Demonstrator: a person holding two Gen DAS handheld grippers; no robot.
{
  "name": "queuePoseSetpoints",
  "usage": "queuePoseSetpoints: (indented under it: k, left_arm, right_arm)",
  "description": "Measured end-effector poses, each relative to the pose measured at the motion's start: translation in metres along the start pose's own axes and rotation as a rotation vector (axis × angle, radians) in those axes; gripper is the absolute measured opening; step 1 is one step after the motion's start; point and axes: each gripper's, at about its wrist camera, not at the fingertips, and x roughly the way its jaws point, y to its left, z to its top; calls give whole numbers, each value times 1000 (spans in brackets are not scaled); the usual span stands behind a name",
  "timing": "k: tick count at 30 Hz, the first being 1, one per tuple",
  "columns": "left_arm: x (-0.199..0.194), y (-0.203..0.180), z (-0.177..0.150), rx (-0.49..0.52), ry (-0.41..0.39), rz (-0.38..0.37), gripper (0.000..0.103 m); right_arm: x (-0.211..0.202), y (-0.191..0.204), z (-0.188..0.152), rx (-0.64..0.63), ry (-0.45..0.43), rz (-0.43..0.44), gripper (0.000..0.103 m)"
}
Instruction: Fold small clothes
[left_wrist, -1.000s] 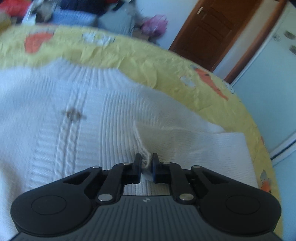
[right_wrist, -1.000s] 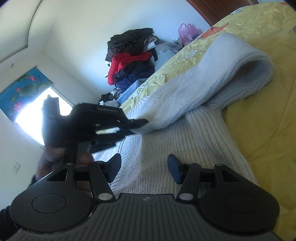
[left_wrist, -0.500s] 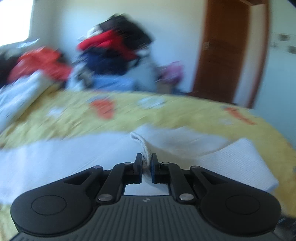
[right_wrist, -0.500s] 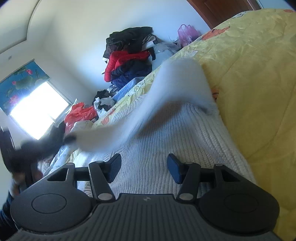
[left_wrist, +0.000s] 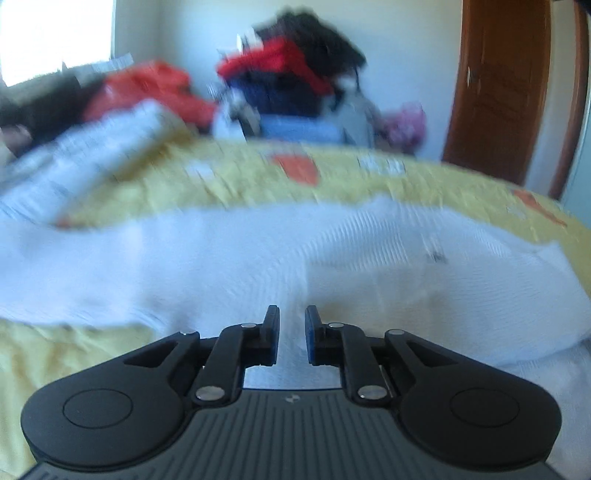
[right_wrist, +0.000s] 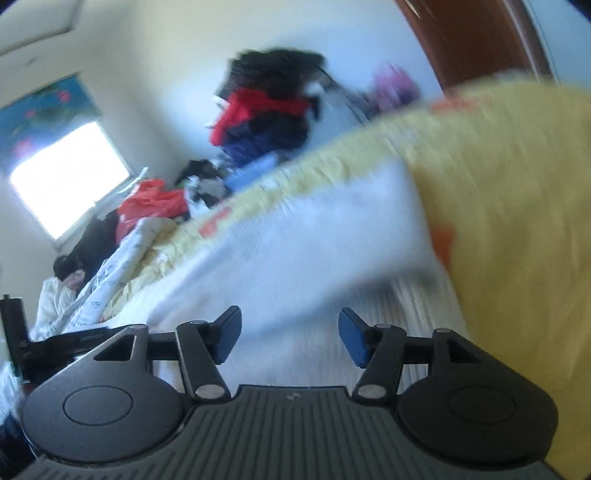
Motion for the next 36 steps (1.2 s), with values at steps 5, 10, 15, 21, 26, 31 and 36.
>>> queuePoseSetpoints:
  k: [5, 10, 15, 21, 26, 31, 36]
  left_arm:
    - [2, -22, 17, 41, -35, -85, 37]
    - [64, -52, 14, 106, 89, -73, 46]
    - [79, -37, 1, 87, 64, -114, 56]
    - [77, -46, 5, 117, 53, -70, 61]
    - [19, 4, -5, 15, -84, 24, 79]
    - [-17, 123, -7, -176, -186, 259, 91]
    - [-25, 262, 1, -558, -163, 427, 91]
  right_arm:
    - [55, 13, 51, -160, -1, -108, 70]
    - [139, 8, 63, -286, 138, -298, 68]
    - [140, -17, 42, -350, 90, -309, 78]
    - [146, -10, 40, -381, 99, -336, 82]
    - [141, -10, 45, -367, 92, -321, 82]
    - [140, -8, 44, -377, 90, -327, 83]
    - [139, -8, 43, -376, 85, -331, 83]
